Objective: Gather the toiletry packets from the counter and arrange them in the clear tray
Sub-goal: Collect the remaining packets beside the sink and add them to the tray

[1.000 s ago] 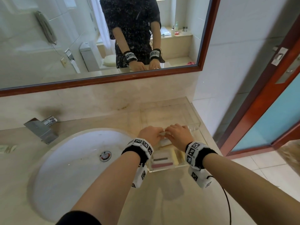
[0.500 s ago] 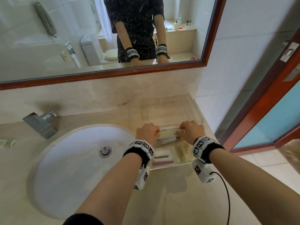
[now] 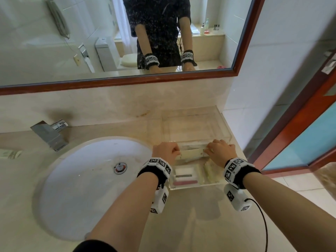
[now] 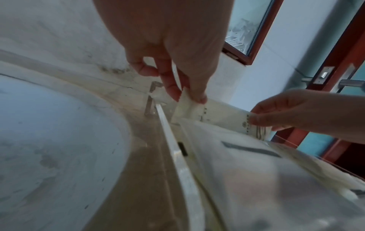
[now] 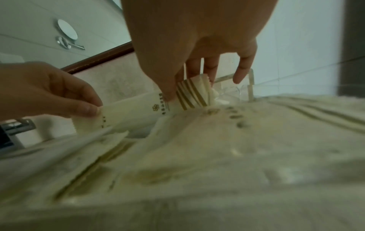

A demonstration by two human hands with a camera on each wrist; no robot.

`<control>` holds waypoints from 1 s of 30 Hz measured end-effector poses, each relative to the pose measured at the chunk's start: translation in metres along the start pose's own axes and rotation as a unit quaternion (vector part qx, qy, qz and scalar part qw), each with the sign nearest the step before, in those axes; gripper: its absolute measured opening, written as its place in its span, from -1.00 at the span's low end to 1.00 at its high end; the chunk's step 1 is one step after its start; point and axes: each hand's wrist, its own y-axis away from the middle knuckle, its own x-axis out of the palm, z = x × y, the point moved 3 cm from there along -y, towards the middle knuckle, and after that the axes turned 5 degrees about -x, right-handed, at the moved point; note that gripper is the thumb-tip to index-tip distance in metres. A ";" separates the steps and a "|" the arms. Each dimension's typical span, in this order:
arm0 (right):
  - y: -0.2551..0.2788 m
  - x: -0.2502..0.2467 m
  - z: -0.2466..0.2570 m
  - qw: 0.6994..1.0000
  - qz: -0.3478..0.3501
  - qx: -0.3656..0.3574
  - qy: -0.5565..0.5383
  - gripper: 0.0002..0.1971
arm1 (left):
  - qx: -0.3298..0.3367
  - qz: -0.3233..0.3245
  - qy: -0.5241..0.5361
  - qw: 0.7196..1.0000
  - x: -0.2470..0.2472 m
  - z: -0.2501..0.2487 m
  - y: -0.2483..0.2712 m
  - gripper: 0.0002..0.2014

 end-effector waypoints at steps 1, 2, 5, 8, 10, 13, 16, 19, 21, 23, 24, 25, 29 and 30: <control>0.001 0.001 -0.001 1.000 0.006 0.004 0.001 -0.68 | 0.009 -0.002 -0.005 1.000 0.001 -0.001 0.000 -0.85; 0.003 0.002 -0.001 1.000 0.007 0.010 0.004 -0.68 | 0.018 -0.005 -0.023 1.000 0.001 -0.002 0.001 -0.84; 0.004 0.005 0.003 0.999 -0.006 0.026 0.018 -0.71 | 0.032 -0.024 -0.097 0.994 0.005 -0.008 0.001 -0.81; 0.005 0.006 0.010 0.999 -0.020 0.038 0.032 -0.75 | 0.022 -0.024 -0.107 0.994 0.007 -0.006 0.001 -0.84; 0.005 0.005 0.015 0.998 -0.040 0.037 0.033 -0.78 | 0.022 -0.025 -0.109 0.994 0.006 -0.001 0.003 -0.85; 0.000 -0.001 0.034 0.996 -0.090 0.003 0.003 -0.80 | 0.021 -0.029 -0.112 0.993 -0.005 0.011 0.006 -0.86; -0.010 -0.009 0.071 0.991 -0.112 -0.063 -0.038 -0.81 | 0.008 -0.042 -0.106 0.993 -0.022 0.033 0.012 -0.83; -0.023 -0.010 0.128 0.979 -0.108 -0.140 -0.098 -0.84 | -0.018 -0.069 -0.108 0.992 -0.045 0.068 0.022 -0.81; -0.030 -0.004 0.174 0.969 -0.095 -0.187 -0.127 -0.85 | -0.044 -0.081 -0.115 0.989 -0.063 0.099 0.030 -0.80; -0.033 0.005 0.222 0.961 -0.079 -0.226 -0.136 -0.85 | -0.076 -0.085 -0.124 0.986 -0.082 0.136 0.040 -0.78; -0.033 0.011 0.246 0.957 -0.067 -0.244 -0.140 -0.85 | -0.093 -0.085 -0.131 0.983 -0.092 0.157 0.047 -0.77; -0.034 0.017 0.271 0.953 -0.055 -0.262 -0.145 -0.85 | -0.109 -0.084 -0.138 0.981 -0.101 0.179 0.053 -0.76; -0.032 0.043 0.370 0.929 -0.014 -0.339 -0.146 -0.84 | -0.180 -0.092 -0.160 0.966 -0.138 0.273 0.084 -0.75; -0.030 0.050 0.396 0.922 -0.001 -0.361 -0.137 -0.84 | -0.197 -0.095 -0.164 0.962 -0.147 0.297 0.092 -0.74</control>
